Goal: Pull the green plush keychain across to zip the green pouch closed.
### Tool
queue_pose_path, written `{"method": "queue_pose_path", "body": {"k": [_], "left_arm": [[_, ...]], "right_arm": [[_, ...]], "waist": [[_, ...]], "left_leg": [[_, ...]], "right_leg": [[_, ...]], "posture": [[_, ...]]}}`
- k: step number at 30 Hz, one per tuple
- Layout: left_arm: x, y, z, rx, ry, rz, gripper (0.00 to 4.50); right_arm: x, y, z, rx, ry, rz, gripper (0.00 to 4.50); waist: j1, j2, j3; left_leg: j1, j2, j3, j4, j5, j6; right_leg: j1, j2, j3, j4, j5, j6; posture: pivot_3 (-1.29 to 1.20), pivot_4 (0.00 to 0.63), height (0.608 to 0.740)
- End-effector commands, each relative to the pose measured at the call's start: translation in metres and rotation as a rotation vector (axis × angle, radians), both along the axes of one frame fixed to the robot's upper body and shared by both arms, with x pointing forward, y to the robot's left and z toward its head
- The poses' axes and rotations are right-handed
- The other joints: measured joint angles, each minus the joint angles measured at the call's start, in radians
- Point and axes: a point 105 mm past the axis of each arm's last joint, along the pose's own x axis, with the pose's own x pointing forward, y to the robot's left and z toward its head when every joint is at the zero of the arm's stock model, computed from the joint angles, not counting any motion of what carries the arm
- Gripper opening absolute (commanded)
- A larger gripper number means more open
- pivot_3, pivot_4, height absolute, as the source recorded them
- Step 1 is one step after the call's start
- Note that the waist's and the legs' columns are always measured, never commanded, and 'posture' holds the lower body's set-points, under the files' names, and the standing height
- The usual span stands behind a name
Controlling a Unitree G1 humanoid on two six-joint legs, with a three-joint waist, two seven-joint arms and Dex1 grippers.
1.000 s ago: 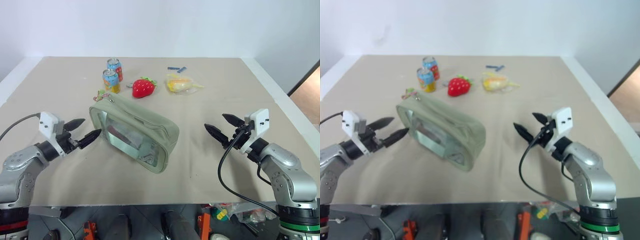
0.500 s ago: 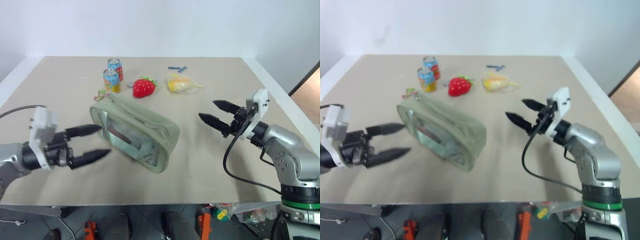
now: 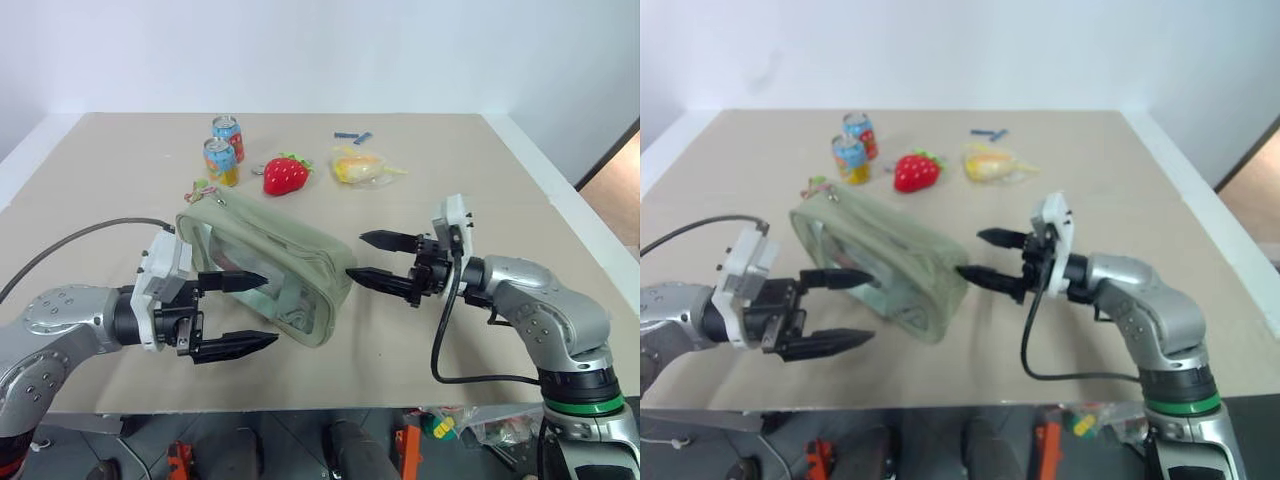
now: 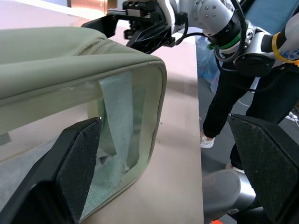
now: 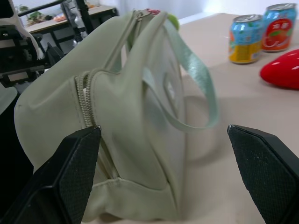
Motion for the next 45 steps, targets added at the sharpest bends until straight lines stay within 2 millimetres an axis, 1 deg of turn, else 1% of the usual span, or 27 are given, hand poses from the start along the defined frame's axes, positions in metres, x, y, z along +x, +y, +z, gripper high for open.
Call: {"method": "queue_pose_path", "body": {"k": [1,7,8,9,10,11,12,14,16,18,22,23,26,28,30,31,33,35,36,38,40,45], "left_arm": [[0.003,-0.001,0.007,-0.003,-0.053,-0.012,4.50],[0.005,-0.003,0.007,0.001,-0.069,-0.009,4.50],[0.005,-0.003,0.007,0.000,-0.070,-0.008,4.50],[0.005,-0.003,0.006,-0.001,-0.069,-0.006,4.50],[0.005,-0.004,0.006,0.000,-0.069,-0.004,4.50],[0.005,-0.004,0.005,0.000,-0.068,-0.004,4.50],[0.005,-0.004,0.004,0.000,-0.068,-0.003,4.50],[0.004,-0.006,0.004,-0.003,-0.066,-0.002,4.50],[0.004,-0.008,0.004,-0.008,-0.066,-0.002,4.50],[0.005,-0.008,0.003,-0.009,-0.066,-0.002,4.50],[0.006,-0.010,0.001,-0.004,-0.068,-0.006,4.50],[0.006,-0.011,0.000,-0.003,-0.068,-0.007,4.50],[0.006,-0.012,-0.002,0.000,-0.069,-0.007,4.50],[0.005,-0.013,-0.003,0.002,-0.070,-0.002,4.50],[0.006,-0.013,-0.003,-0.001,-0.076,0.009,4.50],[0.007,-0.013,-0.002,-0.007,-0.080,0.018,4.50],[0.008,-0.012,-0.001,-0.016,-0.085,0.033,4.50],[0.009,-0.011,-0.001,-0.018,-0.088,0.038,4.50],[0.009,-0.011,-0.001,-0.016,-0.089,0.038,4.50],[0.010,-0.012,-0.001,-0.012,-0.092,0.036,4.50],[0.012,-0.014,-0.001,-0.012,-0.095,0.033,4.50],[0.013,-0.014,-0.001,-0.011,-0.099,0.026,4.50]], "right_arm": [[0.002,0.008,0.012,0.019,-0.052,0.015,3.68],[0.004,0.015,0.014,0.043,-0.052,0.030,1.58],[0.004,0.015,0.014,0.047,-0.052,0.032,1.30],[0.004,0.016,0.015,0.047,-0.053,0.039,0.92],[0.003,0.016,0.015,0.043,-0.054,0.046,0.70],[0.003,0.016,0.015,0.036,-0.057,0.051,0.23],[0.002,0.016,0.015,0.023,-0.065,0.057,0.02],[0.002,0.014,0.015,-0.012,-0.087,0.074,0.02],[0.007,0.005,0.019,-0.073,-0.125,0.112,0.02],[0.022,-0.009,0.024,-0.181,-0.203,0.133,0.02],[0.055,-0.034,0.024,-0.414,-0.363,0.171,0.02],[0.064,-0.040,0.024,-0.444,-0.379,0.166,0.02],[0.081,-0.050,0.024,-0.492,-0.398,0.159,0.02],[0.088,-0.052,0.029,-0.460,-0.387,0.143,0.02],[0.093,-0.052,0.040,-0.389,-0.367,0.113,0.72],[0.095,-0.052,0.047,-0.346,-0.361,0.093,0.99],[0.096,-0.052,0.057,-0.291,-0.363,0.073,1.73],[0.094,-0.053,0.069,-0.236,-0.360,0.062,2.23],[0.091,-0.054,0.076,-0.204,-0.361,0.060,2.68],[0.081,-0.058,0.090,-0.141,-0.364,0.055,3.41],[0.067,-0.062,0.099,-0.106,-0.360,0.038,4.08],[0.038,-0.069,0.101,-0.082,-0.353,-0.039,4.08]], "waist": [[0.000,0.000,0.000],[0.001,0.000,0.000],[0.001,0.000,0.000],[0.001,0.000,0.000],[0.001,0.000,0.000],[0.001,0.000,0.000],[0.001,0.000,0.000],[0.001,0.000,0.000],[0.001,0.000,0.000],[0.001,0.001,0.001],[0.000,0.000,0.001],[-0.001,0.000,0.001],[-0.001,0.000,0.001],[-0.001,0.000,0.001],[-0.001,0.000,0.001],[0.000,0.000,0.001],[0.000,0.000,0.001],[0.001,0.000,0.001],[0.001,0.000,0.001],[0.002,0.002,0.002],[0.003,0.002,0.002],[0.004,0.002,0.002]], "left_leg": [[0.000,0.000,0.000,0.000,0.000,0.000],[-0.001,0.000,0.000,0.000,0.000,0.000],[-0.001,0.000,0.000,0.000,0.000,0.000],[-0.001,0.000,0.000,0.000,0.000,0.000],[-0.001,0.000,0.000,0.000,0.000,0.000],[-0.001,0.000,0.000,0.000,0.000,0.000],[-0.001,0.000,0.000,0.000,0.000,0.000],[-0.001,0.000,-0.001,0.000,0.000,0.000],[-0.001,0.000,0.000,0.001,0.000,0.000],[-0.001,-0.001,0.000,0.001,0.000,0.000],[0.000,-0.001,0.002,0.002,0.000,0.000],[0.001,-0.001,0.002,0.002,0.000,0.000],[0.002,-0.001,0.002,0.001,0.000,0.000],[0.002,-0.001,0.001,0.000,0.000,0.000],[0.001,-0.001,0.001,0.000,-0.001,0.001],[0.001,-0.001,0.001,0.000,-0.001,0.001],[0.000,-0.002,0.000,0.000,-0.002,0.002],[0.000,-0.002,0.000,0.000,-0.003,0.002],[0.000,-0.002,0.000,0.000,-0.003,0.002],[0.000,-0.002,-0.001,0.000,-0.003,0.002],[0.000,-0.002,-0.001,0.000,-0.003,0.002],[0.000,-0.003,-0.004,0.001,-0.003,0.002]], "right_leg": [[0.000,0.000,0.000,0.000,0.000,0.000],[0.000,0.000,0.000,0.000,0.000,0.000],[0.000,0.000,0.000,0.000,0.000,0.000],[0.000,0.000,0.000,0.000,0.000,0.000],[0.000,0.000,0.000,0.000,0.000,0.000],[0.000,0.000,0.000,0.000,0.000,0.000],[0.000,0.000,0.000,0.000,0.000,0.000],[0.000,0.000,0.000,0.000,0.000,0.000],[0.000,0.000,0.000,0.000,0.000,0.000],[0.000,-0.001,0.000,0.000,0.000,0.000],[0.001,-0.001,0.000,0.000,0.000,0.001],[0.002,-0.001,0.000,0.000,0.000,0.001],[0.002,-0.001,0.000,0.000,0.000,0.001],[0.002,-0.001,0.000,0.000,0.000,0.000],[0.002,-0.001,0.001,0.000,0.000,0.000],[0.002,-0.001,0.000,0.000,0.000,0.000],[0.002,-0.002,0.000,0.000,0.000,0.001],[0.002,-0.002,0.000,0.000,0.000,0.002],[0.002,-0.002,0.000,0.000,0.000,0.002],[0.002,-0.002,0.000,0.001,0.000,0.002],[0.001,-0.002,-0.001,0.003,-0.001,0.002],[0.002,-0.002,-0.004,0.004,-0.002,0.002]], "posture": [[0.00,0.150,0.740],[0.00,0.150,0.740],[0.00,0.150,0.740],[0.00,0.150,0.740],[0.00,0.150,0.740],[0.00,0.150,0.740],[0.00,0.150,0.740],[0.00,0.150,0.740],[0.00,0.150,0.740],[0.00,0.150,0.740],[0.00,0.150,0.740],[0.00,0.150,0.740],[0.00,0.150,0.740],[0.00,0.150,0.740],[0.00,0.150,0.740],[0.00,0.150,0.740],[0.00,0.150,0.740],[0.00,0.150,0.740],[0.00,0.150,0.740],[0.00,0.150,0.740],[0.00,0.150,0.740],[0.00,0.150,0.740]]}}
